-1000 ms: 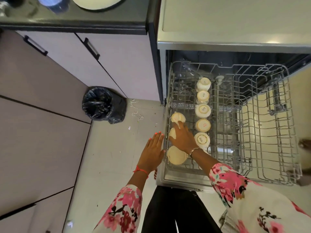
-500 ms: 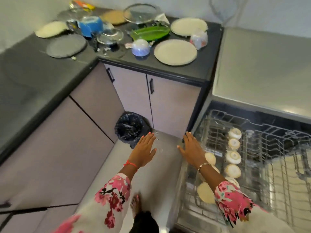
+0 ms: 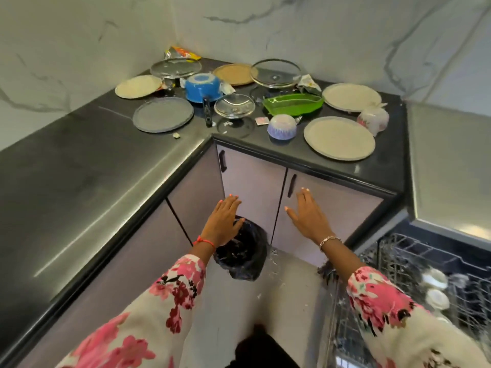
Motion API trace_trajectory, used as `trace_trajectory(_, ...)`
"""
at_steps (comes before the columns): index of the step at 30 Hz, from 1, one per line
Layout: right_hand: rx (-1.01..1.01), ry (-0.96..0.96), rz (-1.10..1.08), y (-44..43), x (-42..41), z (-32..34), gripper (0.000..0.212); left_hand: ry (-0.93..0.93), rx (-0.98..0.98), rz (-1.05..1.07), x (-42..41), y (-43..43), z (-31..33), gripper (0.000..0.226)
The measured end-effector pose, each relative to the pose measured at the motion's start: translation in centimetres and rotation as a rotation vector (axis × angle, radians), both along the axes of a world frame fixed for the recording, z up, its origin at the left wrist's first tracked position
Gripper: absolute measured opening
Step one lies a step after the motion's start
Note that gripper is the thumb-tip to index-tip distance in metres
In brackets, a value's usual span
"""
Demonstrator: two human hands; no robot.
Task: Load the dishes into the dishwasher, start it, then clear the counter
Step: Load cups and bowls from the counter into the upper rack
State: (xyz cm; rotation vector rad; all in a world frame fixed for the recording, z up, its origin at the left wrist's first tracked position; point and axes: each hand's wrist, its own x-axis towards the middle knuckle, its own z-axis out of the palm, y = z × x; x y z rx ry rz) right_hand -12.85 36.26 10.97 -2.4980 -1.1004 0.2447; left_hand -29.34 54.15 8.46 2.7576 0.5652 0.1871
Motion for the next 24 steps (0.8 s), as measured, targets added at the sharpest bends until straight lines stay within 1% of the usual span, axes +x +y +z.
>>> trace_trajectory(3,0.048,0.04,-0.008,3.7,3.3,1.2,0.064,-0.03,-0.005,0.007,3.2,3.2,0.2,0.057)
trace_trajectory(7,0.099,-0.022,-0.003,9.1,9.2,3.0,0.066,-0.08,-0.002,0.01,8.7,7.6,0.9,0.062)
trace_trajectory(11,0.107,-0.073,0.008,14.3,15.1,3.8,0.069,-0.09,-0.01,-0.003,14.2,11.4,1.8,0.066)
trace_trajectory(13,0.065,-0.074,0.03,16.6,17.4,4.2,0.073,-0.086,-0.005,-0.006,16.7,13.4,2.3,0.069)
trace_trajectory(16,0.013,-0.066,0.058,19.6,20.6,4.8,0.08,-0.07,-0.008,0.001,20.2,15.8,2.6,0.082)
trace_trajectory(20,-0.193,-0.012,0.103,22.4,22.6,5.2,0.091,-0.002,-0.032,-0.031,23.0,17.5,1.9,0.094)
trace_trajectory(22,-0.278,-0.023,0.122,23.4,23.3,5.1,0.094,0.005,-0.017,-0.028,23.7,18.0,1.6,0.095)
trace_trajectory(24,-0.328,-0.033,0.125,24.1,23.8,4.8,0.093,-0.002,0.015,-0.029,24.1,18.2,1.4,0.093)
